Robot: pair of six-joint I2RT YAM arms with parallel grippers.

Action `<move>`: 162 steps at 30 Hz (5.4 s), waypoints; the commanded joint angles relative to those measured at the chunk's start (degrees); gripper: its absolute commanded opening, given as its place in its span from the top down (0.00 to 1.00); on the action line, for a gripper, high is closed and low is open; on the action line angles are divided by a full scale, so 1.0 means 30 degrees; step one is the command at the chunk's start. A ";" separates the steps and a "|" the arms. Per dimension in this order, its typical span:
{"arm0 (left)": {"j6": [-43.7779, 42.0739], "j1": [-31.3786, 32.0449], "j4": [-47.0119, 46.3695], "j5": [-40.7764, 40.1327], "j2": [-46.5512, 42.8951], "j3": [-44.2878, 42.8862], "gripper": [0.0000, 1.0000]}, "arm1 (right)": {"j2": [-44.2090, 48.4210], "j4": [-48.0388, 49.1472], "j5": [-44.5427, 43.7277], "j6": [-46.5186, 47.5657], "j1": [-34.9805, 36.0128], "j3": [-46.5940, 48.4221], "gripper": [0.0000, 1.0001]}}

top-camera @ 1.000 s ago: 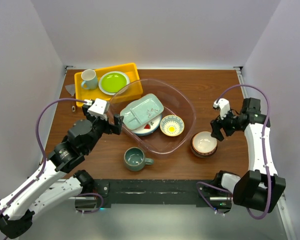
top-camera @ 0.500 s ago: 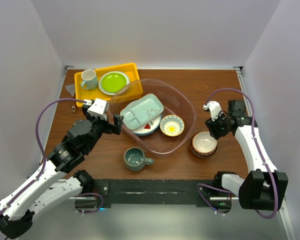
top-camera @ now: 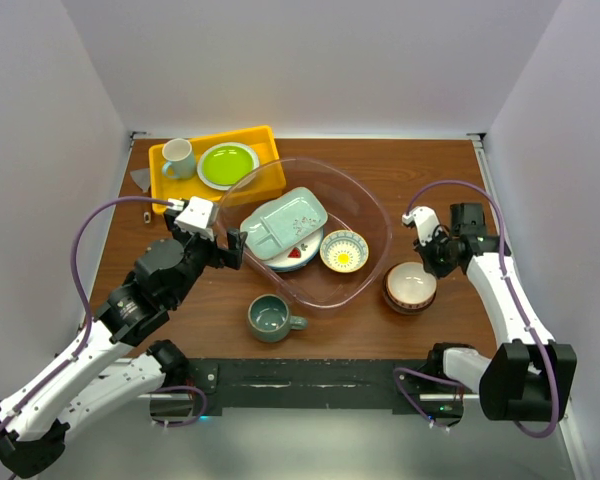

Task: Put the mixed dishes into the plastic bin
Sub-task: Pick up the bowl from the center of the board.

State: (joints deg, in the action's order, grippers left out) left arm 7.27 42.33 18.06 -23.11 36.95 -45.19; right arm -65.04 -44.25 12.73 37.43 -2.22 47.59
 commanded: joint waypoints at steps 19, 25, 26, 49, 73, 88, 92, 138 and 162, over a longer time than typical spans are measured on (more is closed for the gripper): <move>-0.0167 -0.0251 -0.0748 0.0117 -0.0216 0.0121 0.00 | 0.2840 -0.1334 0.1204 0.1322 -0.0022 0.3295 1.00; -0.0137 -0.0281 -0.0777 0.0263 -0.0246 0.0122 0.00 | 0.3454 -0.1392 0.1557 0.1059 -0.0051 0.3793 1.00; -0.0137 -0.0310 -0.0806 0.0292 -0.0246 0.0093 0.00 | 0.3543 -0.1393 0.1586 0.1058 -0.0023 0.3823 1.00; 0.3957 -0.0369 -0.2415 0.6177 0.1804 -0.0171 0.00 | 0.4832 -0.2506 0.2699 0.1029 -0.0023 0.6166 1.00; 0.8329 0.5841 -0.4849 0.4688 0.6871 -0.1519 0.00 | 0.5213 -0.2946 0.4603 0.0473 -0.0022 0.6607 1.00; 0.8769 0.7717 -0.5729 0.3223 0.8220 -0.1900 0.00 | 0.5126 -0.3004 0.4985 0.0414 -0.0022 0.6665 1.00; 0.8857 0.7981 -0.6518 0.3018 0.8426 -0.1900 0.00 | 0.5067 -0.3033 0.4985 0.0414 -0.0052 0.6636 1.00; 0.9179 0.9006 -0.8248 0.2109 0.9569 -0.1665 0.00 | 0.4657 -0.3209 0.5190 0.0209 -0.0051 0.6870 1.00; 0.9472 0.9709 -0.9039 0.1728 1.1267 -0.2398 0.00 | 0.4774 -0.3238 0.5365 0.0121 -0.0051 0.6899 1.00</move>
State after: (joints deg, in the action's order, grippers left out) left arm 34.52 70.63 -5.26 -15.88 70.15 -49.65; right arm -51.37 -55.94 26.59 38.96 -2.26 65.04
